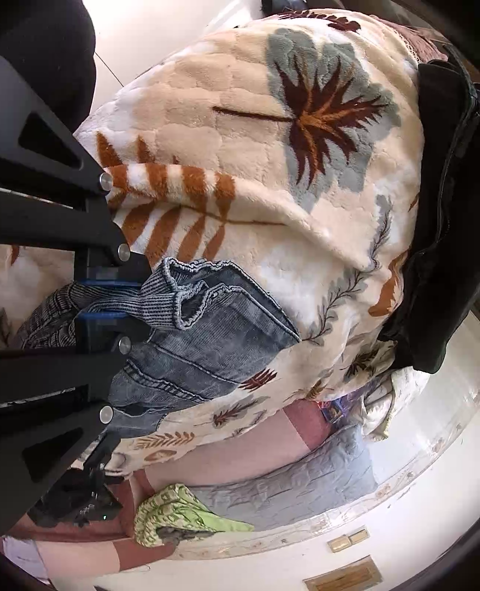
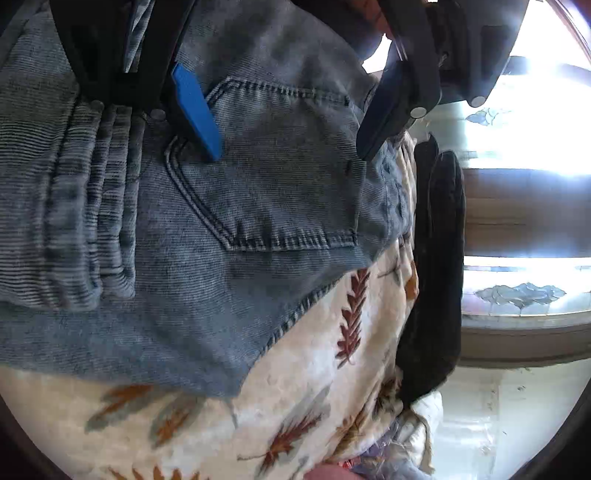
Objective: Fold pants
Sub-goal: 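Grasp the jeans waistband edge with the left tool, then fold the held waistband over the legs with the left tool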
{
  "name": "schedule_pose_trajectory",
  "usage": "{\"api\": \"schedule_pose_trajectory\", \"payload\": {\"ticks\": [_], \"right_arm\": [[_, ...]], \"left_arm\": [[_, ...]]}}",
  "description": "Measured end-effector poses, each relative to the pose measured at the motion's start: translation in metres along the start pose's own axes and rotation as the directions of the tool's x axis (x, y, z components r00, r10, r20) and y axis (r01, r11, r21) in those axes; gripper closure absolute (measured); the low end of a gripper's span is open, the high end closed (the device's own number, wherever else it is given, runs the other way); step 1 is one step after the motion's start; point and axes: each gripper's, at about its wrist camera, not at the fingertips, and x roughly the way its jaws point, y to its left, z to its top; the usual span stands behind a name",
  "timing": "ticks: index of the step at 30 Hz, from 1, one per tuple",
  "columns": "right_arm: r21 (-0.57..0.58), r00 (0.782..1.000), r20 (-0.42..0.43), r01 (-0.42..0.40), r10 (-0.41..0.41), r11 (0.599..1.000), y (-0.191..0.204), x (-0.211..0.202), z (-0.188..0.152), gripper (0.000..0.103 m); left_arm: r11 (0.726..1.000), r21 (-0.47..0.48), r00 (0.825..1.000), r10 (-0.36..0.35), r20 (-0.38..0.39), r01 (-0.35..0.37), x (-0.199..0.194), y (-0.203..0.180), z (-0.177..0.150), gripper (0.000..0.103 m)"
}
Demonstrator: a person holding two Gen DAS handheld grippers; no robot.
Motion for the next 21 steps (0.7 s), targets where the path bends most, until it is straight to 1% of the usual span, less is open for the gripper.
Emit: {"api": "schedule_pose_trajectory", "payload": {"ticks": [2, 4, 5, 6, 7, 8, 10, 11, 12, 13, 14, 15, 16, 18, 19, 21], "right_arm": [[-0.012, 0.998, 0.001, -0.056, 0.056, 0.998, 0.011, -0.008, -0.002, 0.024], [-0.067, 0.999, 0.034, -0.025, 0.027, 0.997, 0.021, -0.011, -0.002, 0.024], [-0.066, 0.999, 0.035, -0.006, 0.009, 0.998, 0.018, -0.006, 0.000, 0.024], [-0.035, 1.000, 0.011, 0.028, -0.028, 0.999, 0.006, 0.008, 0.002, 0.025], [-0.004, 1.000, -0.010, 0.018, -0.018, 1.000, -0.007, 0.020, 0.004, 0.025], [0.003, 1.000, 0.006, 0.001, -0.001, 1.000, -0.007, 0.016, 0.004, 0.025], [0.024, 0.999, 0.007, -0.053, 0.053, 0.998, 0.003, 0.000, 0.003, 0.025], [-0.002, 0.997, 0.021, -0.078, 0.078, 0.997, 0.010, -0.007, 0.003, 0.025], [-0.033, 0.997, 0.039, -0.071, 0.072, 0.997, 0.015, -0.010, 0.004, 0.025], [-0.033, 0.998, 0.048, -0.040, 0.042, 0.999, 0.011, -0.005, 0.007, 0.025], [0.005, 1.000, 0.025, 0.013, -0.013, 1.000, -0.003, 0.007, 0.011, 0.025], [0.035, 1.000, -0.001, 0.012, -0.012, 0.999, -0.015, 0.021, 0.013, 0.026], [0.029, 1.000, 0.012, -0.004, 0.004, 1.000, -0.014, 0.018, 0.013, 0.026], [0.031, 0.994, 0.013, -0.110, 0.109, 0.993, -0.007, -0.006, 0.007, 0.026], [0.014, 0.990, 0.043, -0.135, 0.135, 0.991, -0.006, -0.024, 0.003, 0.026], [-0.018, 0.984, 0.116, -0.132, 0.133, 0.991, -0.014, -0.061, -0.007, 0.026]], "left_arm": [[1.000, -0.003, 1.000, -0.012, -0.003, 0.012, -0.001, 0.000, 0.002, 0.094], [1.000, 0.013, 1.000, -0.003, 0.005, 0.003, -0.001, -0.002, 0.001, 0.094], [1.000, 0.023, 1.000, 0.005, 0.011, -0.005, -0.001, -0.005, 0.000, 0.094], [1.000, 0.028, 1.000, 0.009, 0.015, -0.009, -0.002, -0.006, -0.001, 0.094], [1.000, 0.031, 1.000, 0.007, 0.015, -0.007, -0.003, -0.008, -0.001, 0.094], [0.999, 0.044, 1.000, 0.007, 0.020, -0.008, -0.005, -0.011, 0.000, 0.094], [0.996, 0.084, 0.999, 0.016, 0.040, -0.019, -0.010, -0.019, 0.000, 0.094], [0.995, 0.100, 0.999, 0.021, 0.047, -0.025, -0.011, -0.023, -0.001, 0.094], [0.993, 0.115, 0.998, 0.026, 0.056, -0.032, -0.012, -0.027, -0.002, 0.094], [0.992, 0.122, 0.998, 0.030, 0.062, -0.038, -0.013, -0.030, -0.003, 0.094], [0.991, 0.129, 0.997, 0.035, 0.068, -0.044, -0.014, -0.033, -0.004, 0.094], [0.990, 0.137, 0.997, 0.034, 0.069, -0.043, -0.015, -0.037, -0.005, 0.094], [0.987, 0.156, 0.997, 0.034, 0.076, -0.045, -0.017, -0.043, -0.007, 0.094], [0.970, 0.233, 0.992, 0.046, 0.113, -0.072, -0.025, -0.059, -0.010, 0.094], [0.964, 0.255, 0.991, 0.048, 0.122, -0.078, -0.027, -0.066, -0.012, 0.094], [0.940, 0.327, 0.987, 0.044, 0.155, -0.093, -0.034, -0.087, -0.018, 0.094]]}}
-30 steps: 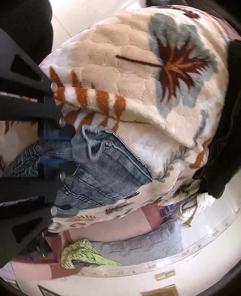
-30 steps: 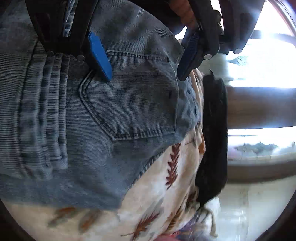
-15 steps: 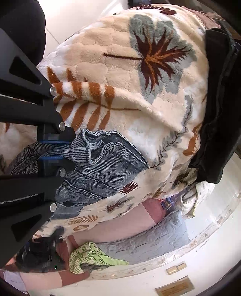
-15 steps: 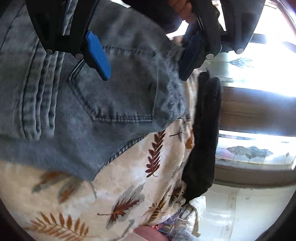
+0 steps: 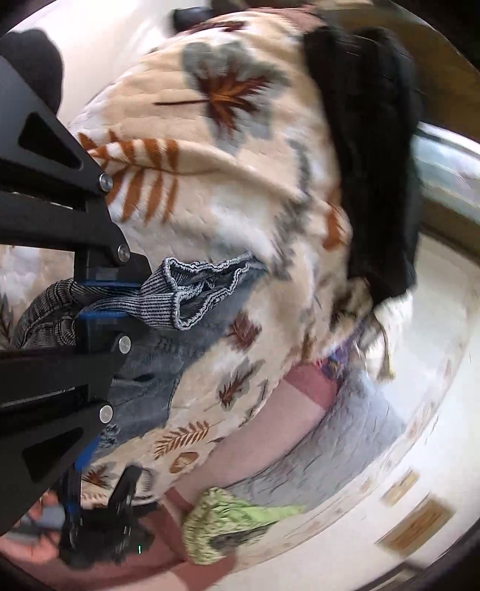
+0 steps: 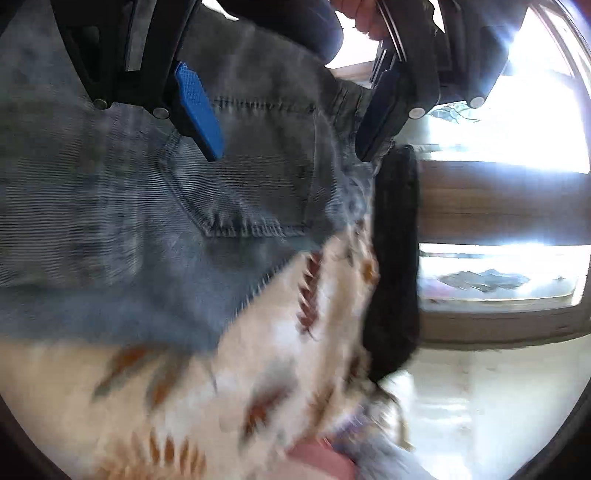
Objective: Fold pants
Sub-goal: 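Fold the held waistband over the legs with the left tool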
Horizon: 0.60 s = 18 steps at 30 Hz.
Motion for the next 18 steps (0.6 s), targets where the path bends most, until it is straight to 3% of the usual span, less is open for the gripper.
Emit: {"api": "schedule_pose_trajectory", "payload": {"ticks": [4, 9, 12, 15, 16, 18], "right_arm": [[0.039, 0.994, 0.112, 0.000, -0.004, 0.999, -0.040, -0.067, -0.010, 0.025], [0.110, 0.963, 0.268, -0.027, -0.004, 0.994, -0.093, -0.137, -0.033, 0.025], [0.148, 0.938, 0.346, -0.039, -0.015, 0.988, -0.127, -0.179, -0.039, 0.025], [0.188, 0.917, 0.398, -0.064, -0.016, 0.980, -0.158, -0.213, -0.048, 0.025], [0.202, 0.915, 0.402, -0.069, -0.018, 0.977, -0.170, -0.228, -0.053, 0.025], [0.231, 0.912, 0.410, -0.067, -0.034, 0.971, -0.188, -0.240, -0.059, 0.025]], "left_arm": [[0.985, 0.170, 0.998, -0.014, 0.067, 0.002, -0.018, -0.054, -0.008, 0.094], [0.899, 0.437, 0.988, -0.100, 0.118, 0.039, -0.041, -0.141, -0.045, 0.094], [0.818, 0.570, 0.984, -0.152, 0.092, 0.073, -0.043, -0.193, -0.084, 0.094], [0.733, 0.669, 0.984, -0.180, 0.013, 0.125, -0.029, -0.238, -0.132, 0.094], [0.700, 0.701, 0.984, -0.174, -0.023, 0.140, -0.019, -0.249, -0.150, 0.093], [0.608, 0.769, 0.980, -0.091, -0.178, 0.196, 0.017, -0.270, -0.194, 0.090]]}}
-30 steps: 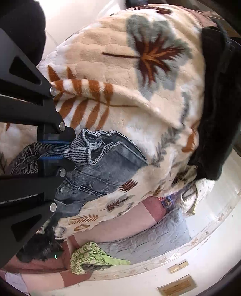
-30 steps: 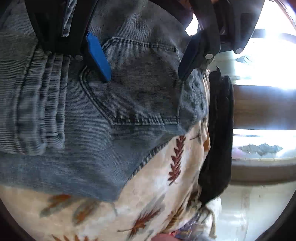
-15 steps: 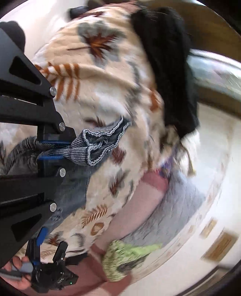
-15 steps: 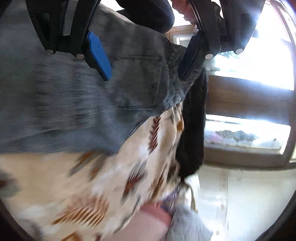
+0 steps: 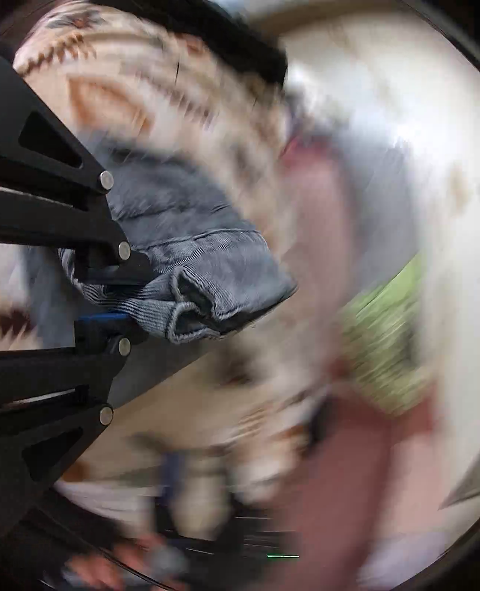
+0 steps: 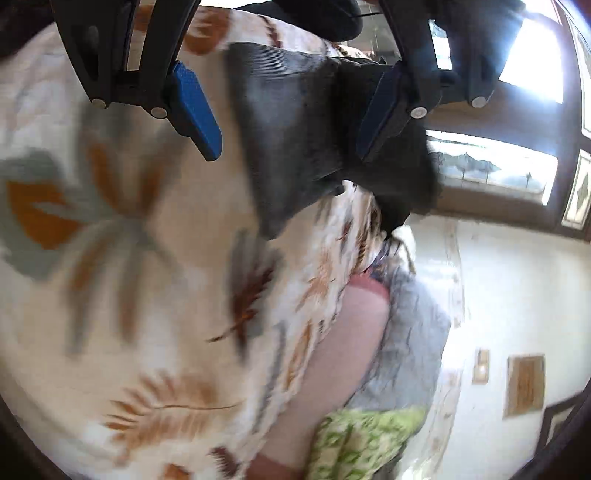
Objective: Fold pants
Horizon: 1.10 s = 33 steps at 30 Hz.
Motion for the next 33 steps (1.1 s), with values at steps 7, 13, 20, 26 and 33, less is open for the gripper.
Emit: {"api": "schedule_pose_trajectory", "payload": {"ticks": [7, 13, 20, 26, 33], "right_arm": [[-0.006, 1.000, -0.006, 0.002, -0.002, 1.000, -0.004, -0.007, -0.004, 0.022], [-0.039, 0.987, -0.126, -0.102, 0.096, 0.994, 0.033, 0.015, -0.027, 0.021], [-0.068, 0.968, -0.251, 0.012, -0.028, 0.998, 0.046, 0.069, -0.057, 0.021], [-0.161, 0.938, -0.299, 0.129, -0.173, 0.979, 0.058, 0.104, -0.061, 0.049], [-0.425, 0.931, -0.169, 0.227, -0.323, 0.877, 0.118, 0.093, -0.081, 0.085]], "left_arm": [[0.989, 0.043, 0.987, -0.139, -0.080, 0.143, 0.001, -0.009, 0.000, 0.060], [0.985, -0.136, 0.985, -0.090, 0.147, 0.111, -0.080, 0.073, 0.013, 0.034], [0.937, -0.347, 0.998, 0.054, 0.028, -0.041, -0.032, 0.163, -0.014, 0.032], [0.946, -0.323, 0.998, 0.018, -0.053, -0.034, 0.003, 0.160, -0.038, 0.031], [0.933, -0.360, 0.999, -0.031, -0.041, 0.014, 0.003, 0.171, -0.046, 0.031]]}}
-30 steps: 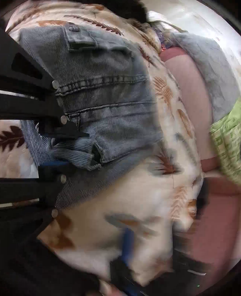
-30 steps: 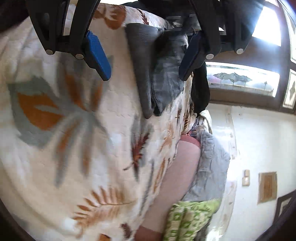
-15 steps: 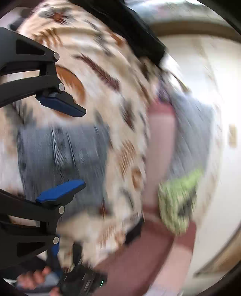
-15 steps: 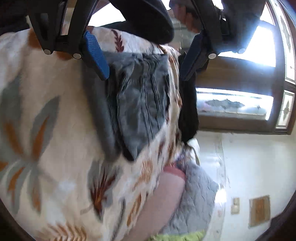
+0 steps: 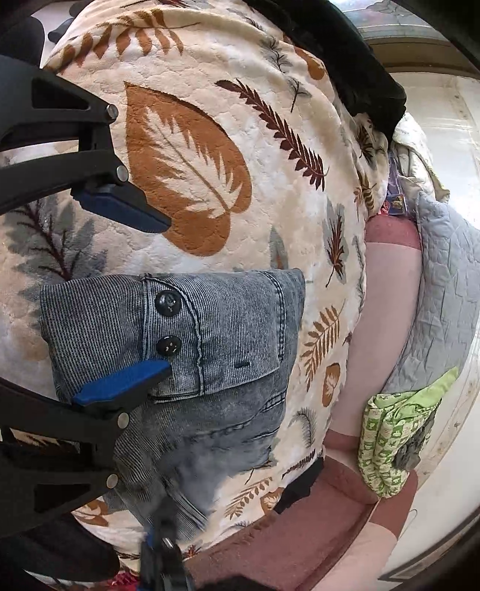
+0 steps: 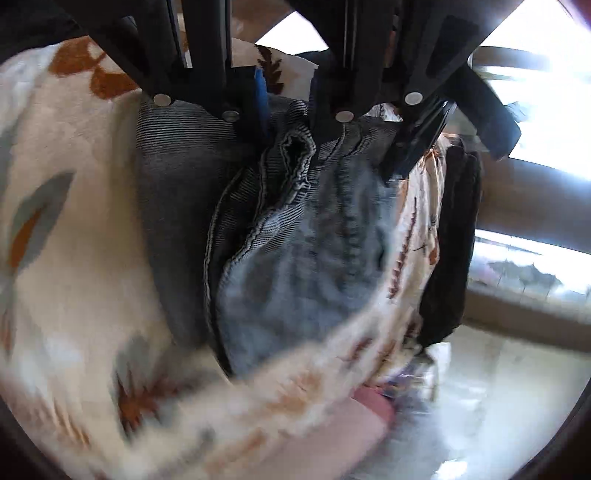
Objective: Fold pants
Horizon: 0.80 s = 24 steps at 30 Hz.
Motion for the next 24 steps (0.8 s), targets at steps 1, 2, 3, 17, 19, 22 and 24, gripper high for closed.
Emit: {"api": "schedule_pose_trajectory", "payload": {"ticks": [1, 2, 3, 17, 19, 22, 24], "right_arm": [[-0.033, 0.999, 0.031, 0.010, -0.009, 0.999, 0.008, -0.011, -0.004, 0.086], [-0.049, 0.999, 0.046, 0.027, -0.025, 0.998, 0.011, -0.016, -0.006, 0.086], [-0.075, 0.996, 0.064, 0.068, -0.063, 0.995, 0.013, -0.020, -0.010, 0.086], [0.046, 0.984, 0.168, 0.050, -0.057, 0.998, -0.031, -0.065, -0.015, 0.048], [0.022, 0.980, 0.180, -0.093, 0.087, 0.995, -0.015, -0.068, -0.010, 0.042], [0.064, 0.971, 0.106, -0.222, 0.214, 0.973, -0.018, -0.034, -0.008, 0.040], [0.154, 0.995, 0.000, -0.099, 0.100, 0.983, -0.054, 0.014, -0.014, 0.046]], "left_arm": [[1.000, 0.002, 1.000, -0.007, 0.003, 0.007, -0.001, 0.001, 0.000, 0.031], [1.000, 0.009, 1.000, -0.012, 0.010, 0.012, -0.006, -0.001, 0.001, 0.031], [1.000, 0.018, 1.000, -0.010, 0.019, 0.010, -0.012, -0.003, 0.003, 0.031], [0.971, 0.194, 0.990, 0.143, -0.020, -0.136, 0.018, -0.036, -0.007, 0.023], [0.971, 0.198, 0.990, 0.142, -0.021, -0.135, 0.019, -0.037, -0.008, 0.023], [0.973, 0.191, 0.990, 0.137, -0.019, -0.131, 0.020, -0.035, -0.008, 0.021], [0.976, 0.186, 0.992, 0.122, -0.023, -0.115, 0.020, -0.034, -0.008, 0.021]]}}
